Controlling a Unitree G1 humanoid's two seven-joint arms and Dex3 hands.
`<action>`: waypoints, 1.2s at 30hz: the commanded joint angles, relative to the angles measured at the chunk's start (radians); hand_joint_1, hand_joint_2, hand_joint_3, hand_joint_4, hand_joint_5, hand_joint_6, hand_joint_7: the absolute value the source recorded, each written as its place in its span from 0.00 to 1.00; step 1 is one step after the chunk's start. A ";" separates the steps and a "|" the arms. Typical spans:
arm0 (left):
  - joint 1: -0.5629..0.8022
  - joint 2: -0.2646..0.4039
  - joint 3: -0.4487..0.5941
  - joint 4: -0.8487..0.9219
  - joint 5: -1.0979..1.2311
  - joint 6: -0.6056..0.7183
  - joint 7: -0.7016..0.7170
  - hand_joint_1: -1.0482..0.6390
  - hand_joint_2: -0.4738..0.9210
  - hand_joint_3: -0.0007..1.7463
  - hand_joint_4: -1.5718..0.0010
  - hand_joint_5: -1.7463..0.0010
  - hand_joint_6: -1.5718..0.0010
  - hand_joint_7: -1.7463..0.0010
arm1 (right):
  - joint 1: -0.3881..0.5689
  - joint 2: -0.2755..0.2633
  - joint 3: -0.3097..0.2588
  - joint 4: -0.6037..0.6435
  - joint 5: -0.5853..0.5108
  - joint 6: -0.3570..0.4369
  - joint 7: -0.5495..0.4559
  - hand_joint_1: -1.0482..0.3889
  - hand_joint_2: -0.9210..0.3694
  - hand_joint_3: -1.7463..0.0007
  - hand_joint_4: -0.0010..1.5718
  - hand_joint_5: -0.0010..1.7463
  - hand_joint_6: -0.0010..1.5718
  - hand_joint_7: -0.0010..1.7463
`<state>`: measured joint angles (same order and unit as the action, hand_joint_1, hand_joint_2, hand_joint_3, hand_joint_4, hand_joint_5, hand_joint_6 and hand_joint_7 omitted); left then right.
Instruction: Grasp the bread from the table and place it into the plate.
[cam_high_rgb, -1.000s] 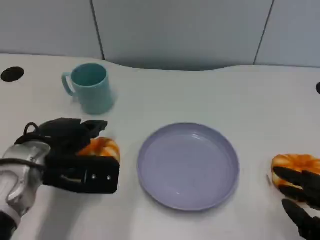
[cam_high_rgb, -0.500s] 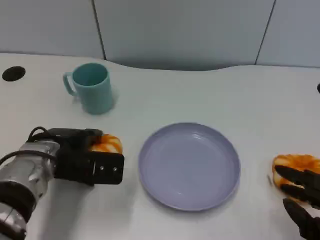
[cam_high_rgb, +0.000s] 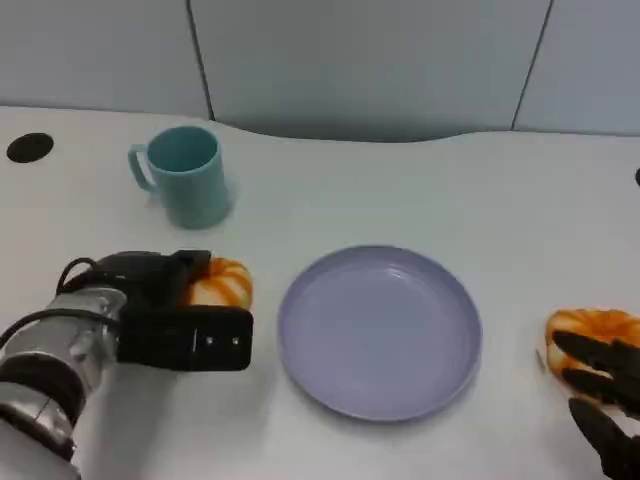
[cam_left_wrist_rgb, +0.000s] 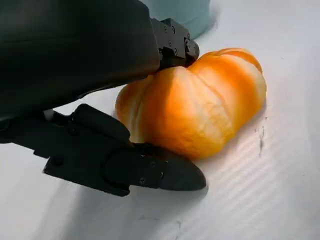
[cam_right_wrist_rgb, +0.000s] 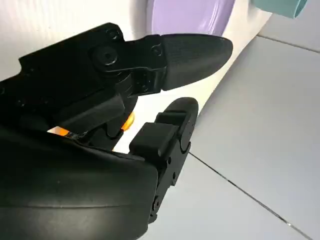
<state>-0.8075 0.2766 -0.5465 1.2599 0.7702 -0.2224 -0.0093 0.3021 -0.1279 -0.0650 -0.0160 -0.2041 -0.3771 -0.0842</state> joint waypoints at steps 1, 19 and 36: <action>-0.004 -0.015 0.000 0.028 -0.022 0.004 0.000 0.29 1.00 0.11 0.98 0.99 0.91 0.97 | 0.002 0.002 -0.023 -0.003 0.024 -0.023 -0.014 0.45 0.00 0.78 0.61 0.01 0.53 0.01; 0.003 -0.046 0.046 0.077 -0.095 -0.009 0.208 0.38 0.98 0.02 0.57 0.00 0.69 0.00 | 0.009 0.012 -0.041 0.008 0.019 -0.073 -0.034 0.45 0.00 0.79 0.61 0.02 0.53 0.00; 0.016 -0.015 0.221 0.012 -0.281 -0.271 0.214 0.52 1.00 0.05 0.45 0.00 0.62 0.00 | 0.020 0.020 -0.041 0.001 0.019 -0.079 -0.041 0.46 0.00 0.79 0.60 0.01 0.53 0.00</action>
<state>-0.7962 0.2201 -0.3588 1.2982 0.5279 -0.4402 0.2278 0.3221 -0.1056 -0.0946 -0.0156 -0.1891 -0.4493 -0.1157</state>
